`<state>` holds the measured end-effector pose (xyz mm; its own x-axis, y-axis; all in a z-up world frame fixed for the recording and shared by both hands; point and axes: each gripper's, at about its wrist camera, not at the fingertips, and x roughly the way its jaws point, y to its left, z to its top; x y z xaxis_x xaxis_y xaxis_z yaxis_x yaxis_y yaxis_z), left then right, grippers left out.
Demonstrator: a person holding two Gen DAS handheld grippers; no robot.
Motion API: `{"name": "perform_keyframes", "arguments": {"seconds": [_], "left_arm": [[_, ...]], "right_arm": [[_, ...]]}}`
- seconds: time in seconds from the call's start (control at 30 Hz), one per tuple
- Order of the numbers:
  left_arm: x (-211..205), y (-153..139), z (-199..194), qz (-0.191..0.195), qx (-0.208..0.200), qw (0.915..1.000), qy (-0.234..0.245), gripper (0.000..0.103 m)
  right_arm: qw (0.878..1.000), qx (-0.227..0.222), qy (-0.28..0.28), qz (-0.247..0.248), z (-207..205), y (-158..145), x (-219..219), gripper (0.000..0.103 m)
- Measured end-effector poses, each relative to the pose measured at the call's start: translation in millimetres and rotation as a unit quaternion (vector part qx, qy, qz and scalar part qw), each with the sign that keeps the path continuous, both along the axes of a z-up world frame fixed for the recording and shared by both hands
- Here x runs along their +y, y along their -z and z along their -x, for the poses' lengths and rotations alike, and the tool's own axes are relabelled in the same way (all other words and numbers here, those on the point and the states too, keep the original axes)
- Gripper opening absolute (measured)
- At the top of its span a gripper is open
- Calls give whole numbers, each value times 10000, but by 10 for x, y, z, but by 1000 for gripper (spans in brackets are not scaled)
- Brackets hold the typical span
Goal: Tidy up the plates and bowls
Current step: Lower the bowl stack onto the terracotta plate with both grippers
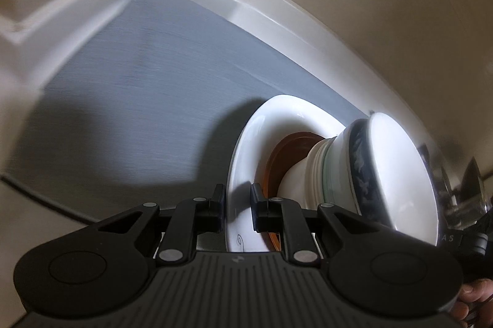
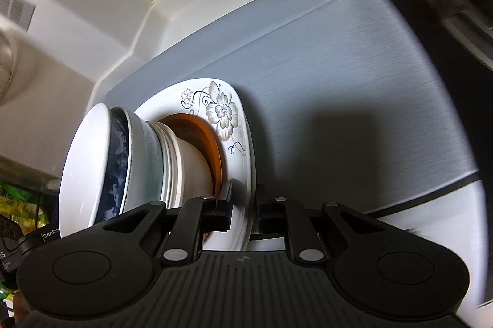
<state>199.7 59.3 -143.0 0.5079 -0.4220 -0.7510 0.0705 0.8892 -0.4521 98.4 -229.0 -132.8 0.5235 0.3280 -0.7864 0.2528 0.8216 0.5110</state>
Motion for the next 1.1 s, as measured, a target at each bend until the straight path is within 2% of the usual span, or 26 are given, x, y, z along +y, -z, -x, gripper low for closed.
{"name": "perform_keyframes", "arguments": {"seconds": [0.17,0.3,0.73,1.0,1.1], "left_arm": [[-373,23,4,-109,-94,9996,229,18],[-453,45,-1,-167,-80,9997,131,18],[-539,-147,232,-1020,-335,9942,-4,18],[-549,-231,378,-1459,-305,9886,214,18],[-514,-229,399,-1476,-315,9882,263,18]], "right_arm": [[9998,-5,160,92,133,7,-371,16],[9999,0,120,83,231,-1,-536,16],[9975,-190,-561,373,52,0,-354,19],[9968,-262,-647,381,25,32,-287,19],[9968,-284,-631,396,72,29,-253,19]]}}
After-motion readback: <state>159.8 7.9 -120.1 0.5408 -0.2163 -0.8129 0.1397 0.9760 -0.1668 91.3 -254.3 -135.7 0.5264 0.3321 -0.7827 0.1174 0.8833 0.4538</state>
